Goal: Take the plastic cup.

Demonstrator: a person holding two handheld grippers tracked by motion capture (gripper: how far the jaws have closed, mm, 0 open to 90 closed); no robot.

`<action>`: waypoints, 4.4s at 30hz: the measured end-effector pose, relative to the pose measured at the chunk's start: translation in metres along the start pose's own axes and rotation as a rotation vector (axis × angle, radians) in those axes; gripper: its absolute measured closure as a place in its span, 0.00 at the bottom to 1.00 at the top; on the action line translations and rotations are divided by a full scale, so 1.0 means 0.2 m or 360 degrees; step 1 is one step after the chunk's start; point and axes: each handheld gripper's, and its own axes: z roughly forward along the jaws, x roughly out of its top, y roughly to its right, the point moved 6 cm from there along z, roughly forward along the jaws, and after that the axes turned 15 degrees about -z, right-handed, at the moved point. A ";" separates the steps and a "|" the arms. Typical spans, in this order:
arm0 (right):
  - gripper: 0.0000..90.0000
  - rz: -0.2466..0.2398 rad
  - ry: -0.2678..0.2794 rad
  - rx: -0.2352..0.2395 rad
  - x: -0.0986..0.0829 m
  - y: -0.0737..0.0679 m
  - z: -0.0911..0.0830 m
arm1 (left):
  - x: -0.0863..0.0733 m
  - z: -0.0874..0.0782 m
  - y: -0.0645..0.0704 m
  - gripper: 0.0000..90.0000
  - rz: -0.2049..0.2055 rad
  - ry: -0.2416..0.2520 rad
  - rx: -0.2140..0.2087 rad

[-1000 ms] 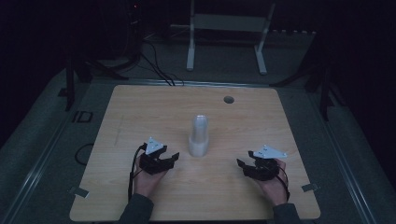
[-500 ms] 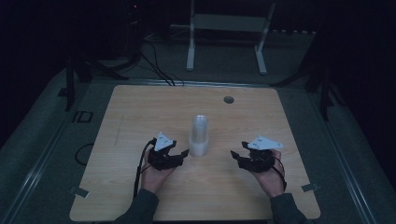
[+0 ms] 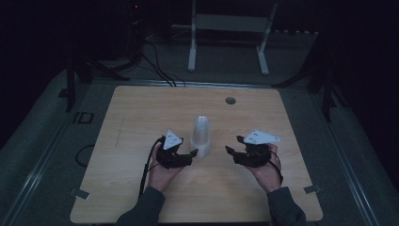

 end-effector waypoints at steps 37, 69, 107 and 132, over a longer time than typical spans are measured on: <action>0.35 -0.0010 0.0163 0.0078 0.31 -0.06 0.17 | 0.02 0.20 0.05 0.18 0.0129 0.0097 0.0048; 0.35 -0.0011 0.0202 0.0177 0.42 -0.08 0.37 | 0.01 0.21 0.06 0.23 0.0096 0.0170 0.0033; 0.45 0.0020 0.0439 0.0146 0.60 -0.04 0.17 | -0.01 0.18 0.05 0.20 0.0084 0.0157 0.0029; 0.45 0.0040 0.0524 0.0055 0.61 0.05 0.01 | -0.08 0.09 0.05 0.20 0.0051 0.0189 -0.0009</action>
